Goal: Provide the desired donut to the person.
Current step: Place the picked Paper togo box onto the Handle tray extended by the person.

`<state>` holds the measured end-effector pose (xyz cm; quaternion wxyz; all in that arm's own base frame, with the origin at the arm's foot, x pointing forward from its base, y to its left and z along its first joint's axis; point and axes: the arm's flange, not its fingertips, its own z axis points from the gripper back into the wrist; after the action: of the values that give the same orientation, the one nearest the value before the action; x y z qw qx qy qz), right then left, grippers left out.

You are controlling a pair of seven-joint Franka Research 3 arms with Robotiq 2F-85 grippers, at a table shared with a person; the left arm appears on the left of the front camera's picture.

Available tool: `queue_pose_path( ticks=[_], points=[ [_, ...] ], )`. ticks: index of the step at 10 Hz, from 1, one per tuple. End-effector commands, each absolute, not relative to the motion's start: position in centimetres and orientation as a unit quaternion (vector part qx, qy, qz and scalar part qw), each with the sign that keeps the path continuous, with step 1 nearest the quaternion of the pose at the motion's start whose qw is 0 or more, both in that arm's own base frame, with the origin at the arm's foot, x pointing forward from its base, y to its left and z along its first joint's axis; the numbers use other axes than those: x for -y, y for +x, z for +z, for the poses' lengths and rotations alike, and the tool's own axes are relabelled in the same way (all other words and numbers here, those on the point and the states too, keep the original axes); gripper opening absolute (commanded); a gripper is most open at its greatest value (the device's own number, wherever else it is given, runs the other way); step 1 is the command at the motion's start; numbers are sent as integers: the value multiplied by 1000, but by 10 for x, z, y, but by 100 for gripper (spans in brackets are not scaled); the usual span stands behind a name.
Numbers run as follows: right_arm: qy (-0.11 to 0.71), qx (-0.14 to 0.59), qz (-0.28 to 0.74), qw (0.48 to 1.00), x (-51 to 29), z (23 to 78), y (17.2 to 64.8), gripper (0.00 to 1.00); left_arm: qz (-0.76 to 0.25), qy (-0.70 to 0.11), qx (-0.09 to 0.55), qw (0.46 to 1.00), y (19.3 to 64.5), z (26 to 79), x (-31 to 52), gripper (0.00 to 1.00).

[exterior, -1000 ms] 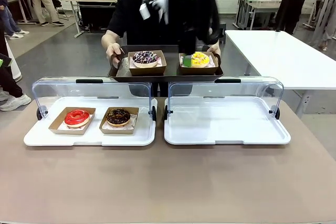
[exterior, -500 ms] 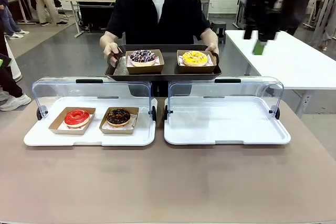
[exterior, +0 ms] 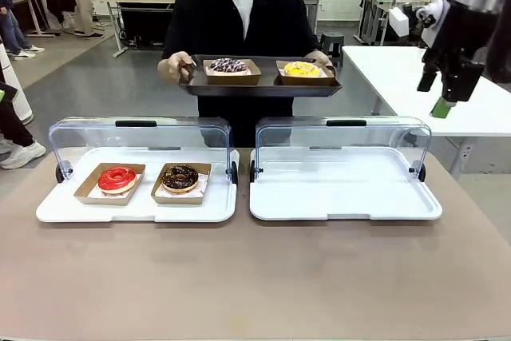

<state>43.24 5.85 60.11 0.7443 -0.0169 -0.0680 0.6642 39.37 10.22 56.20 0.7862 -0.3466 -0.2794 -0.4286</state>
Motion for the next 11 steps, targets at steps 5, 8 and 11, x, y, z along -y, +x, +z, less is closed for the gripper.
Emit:
queue_pose_path(
  ticks=[5,8,11],
  points=[
    [-15,69,658,749,-50,596,434,100,-421,-354,282,786,393,565,-101,100],
    [-15,69,658,749,-50,596,434,100,-421,-354,282,786,393,565,-101,100],
    [-15,69,658,749,-50,596,434,100,-421,-354,282,786,393,565,-101,100]
  ],
)
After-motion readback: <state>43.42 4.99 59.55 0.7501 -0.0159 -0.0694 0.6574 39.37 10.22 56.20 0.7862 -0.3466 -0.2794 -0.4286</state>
